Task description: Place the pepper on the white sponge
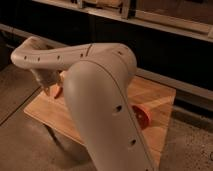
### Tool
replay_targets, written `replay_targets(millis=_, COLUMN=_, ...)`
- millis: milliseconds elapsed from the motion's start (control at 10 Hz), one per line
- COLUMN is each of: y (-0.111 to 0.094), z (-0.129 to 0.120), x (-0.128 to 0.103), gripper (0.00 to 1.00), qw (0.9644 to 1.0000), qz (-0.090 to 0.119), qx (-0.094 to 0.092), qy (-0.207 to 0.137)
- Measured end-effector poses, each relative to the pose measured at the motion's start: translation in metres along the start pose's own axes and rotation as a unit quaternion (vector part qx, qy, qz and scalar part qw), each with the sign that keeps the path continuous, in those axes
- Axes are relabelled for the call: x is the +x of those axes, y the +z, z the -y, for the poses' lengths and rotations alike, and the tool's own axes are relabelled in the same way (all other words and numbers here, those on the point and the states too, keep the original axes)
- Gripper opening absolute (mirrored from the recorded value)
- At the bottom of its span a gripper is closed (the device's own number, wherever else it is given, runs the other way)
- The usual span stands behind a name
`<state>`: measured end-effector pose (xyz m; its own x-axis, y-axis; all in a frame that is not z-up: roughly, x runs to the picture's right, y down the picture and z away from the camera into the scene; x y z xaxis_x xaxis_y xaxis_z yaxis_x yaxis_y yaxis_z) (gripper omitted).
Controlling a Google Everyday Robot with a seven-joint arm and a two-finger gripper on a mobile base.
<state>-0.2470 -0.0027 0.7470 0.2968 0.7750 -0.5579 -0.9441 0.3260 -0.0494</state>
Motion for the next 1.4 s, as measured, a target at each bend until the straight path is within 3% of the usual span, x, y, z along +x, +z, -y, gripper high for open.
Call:
replay_targets(millis=300, y=-0.008, z=0.01, x=-0.028, gripper=0.65, qw=0.9997, qz=-0.001, qx=0.013, qy=0.021)
replay_targets(millis=500, y=-0.012, z=0.03, x=-0.04, gripper=0.65, qw=0.9993, qz=-0.002, qx=0.012, qy=0.034)
replay_targets(millis=600, y=-0.014, z=0.04, x=-0.044, gripper=0.65, qw=0.9991, qz=-0.003, qx=0.002, qy=0.042)
replay_targets(millis=800, y=-0.018, z=0.061, x=-0.051, gripper=0.65, qw=0.9971, qz=-0.008, qx=-0.043, qy=0.062)
replay_targets(millis=1000, y=-0.014, z=0.075, x=-0.056, gripper=0.65, qw=0.9916, qz=-0.024, qx=-0.1, qy=0.078)
replay_targets(millis=1200, y=-0.002, z=0.076, x=-0.06, gripper=0.65, qw=0.9899, qz=-0.035, qx=-0.116, qy=0.073)
replay_targets(millis=1400, y=0.014, z=0.062, x=-0.061, gripper=0.65, qw=0.9904, qz=-0.049, qx=-0.118, qy=0.054)
